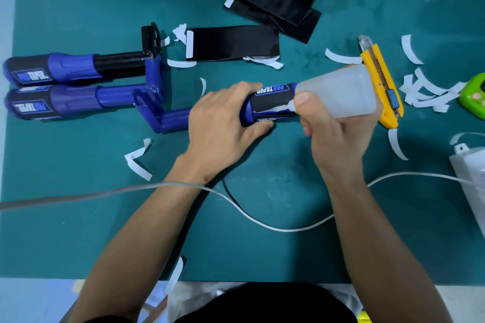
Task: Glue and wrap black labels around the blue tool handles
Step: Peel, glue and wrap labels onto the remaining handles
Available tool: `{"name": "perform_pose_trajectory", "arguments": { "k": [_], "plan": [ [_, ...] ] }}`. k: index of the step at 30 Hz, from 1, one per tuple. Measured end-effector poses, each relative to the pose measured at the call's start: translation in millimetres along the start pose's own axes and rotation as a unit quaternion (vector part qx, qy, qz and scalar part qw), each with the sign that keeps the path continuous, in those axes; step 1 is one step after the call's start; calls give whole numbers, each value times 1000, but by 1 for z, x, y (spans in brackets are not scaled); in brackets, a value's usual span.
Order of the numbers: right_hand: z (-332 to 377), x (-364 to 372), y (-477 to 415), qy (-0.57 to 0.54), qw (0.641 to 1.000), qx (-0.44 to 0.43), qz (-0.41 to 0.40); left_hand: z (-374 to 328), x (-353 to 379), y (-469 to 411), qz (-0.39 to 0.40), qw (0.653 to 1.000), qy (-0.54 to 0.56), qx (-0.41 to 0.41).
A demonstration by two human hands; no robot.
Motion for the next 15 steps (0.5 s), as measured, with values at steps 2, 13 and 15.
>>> {"name": "perform_pose_trajectory", "arguments": {
  "k": [2,13,15],
  "plan": [
    [0,-1,0,-22,1000,5,-8,0,0,0,2,1000,1,-2],
    [-1,2,-1,-13,1000,23,-15,-1,-1,0,2,1000,1,-1],
    [0,2,-1,-12,1000,24,-15,-1,-1,0,1,1000,0,-1]
  ]
}}
Point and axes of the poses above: each hand's wrist, its own y-axis away from the middle knuckle, its own x-axis out of the palm, z = x × y, the point moved 6 cm from there along -y, towards the middle knuckle, and after that the axes turned 5 degrees about z, right-handed, at the moved point
